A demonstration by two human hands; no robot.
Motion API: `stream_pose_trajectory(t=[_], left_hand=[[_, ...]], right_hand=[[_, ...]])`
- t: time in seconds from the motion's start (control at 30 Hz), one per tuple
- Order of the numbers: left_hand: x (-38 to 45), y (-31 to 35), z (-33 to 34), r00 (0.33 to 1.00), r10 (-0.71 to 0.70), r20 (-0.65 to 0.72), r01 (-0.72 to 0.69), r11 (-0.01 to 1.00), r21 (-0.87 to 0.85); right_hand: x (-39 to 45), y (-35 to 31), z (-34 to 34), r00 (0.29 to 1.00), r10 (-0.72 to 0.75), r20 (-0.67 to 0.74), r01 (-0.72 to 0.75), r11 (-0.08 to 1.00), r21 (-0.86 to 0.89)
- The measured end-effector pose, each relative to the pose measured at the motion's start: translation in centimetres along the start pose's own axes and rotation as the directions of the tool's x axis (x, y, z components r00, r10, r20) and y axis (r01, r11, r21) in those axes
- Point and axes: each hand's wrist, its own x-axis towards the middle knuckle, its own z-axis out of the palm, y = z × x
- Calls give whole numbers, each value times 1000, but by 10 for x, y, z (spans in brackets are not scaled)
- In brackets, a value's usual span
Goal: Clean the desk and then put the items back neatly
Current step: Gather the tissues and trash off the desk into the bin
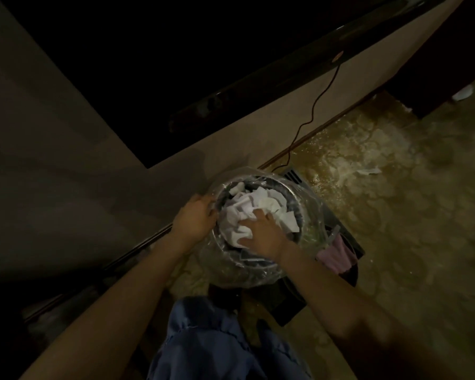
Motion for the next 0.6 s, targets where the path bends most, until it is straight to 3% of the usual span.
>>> stream_pose_trajectory(t=[0.17,0.37,0.6], left_hand=[[-14,13,1,1000,0,26,0,1000,12],[-56,44,-16,999,18,-32,-17,999,46],[-160,55,-22,977,-81,-196,88,996,27]], right_hand=[[-22,4,-16,998,42,-43,-34,986,164],[-69,13,-52,993,45,-113,-24,983,184],[-141,-2,-61,981,-102,-164,105,994,6]])
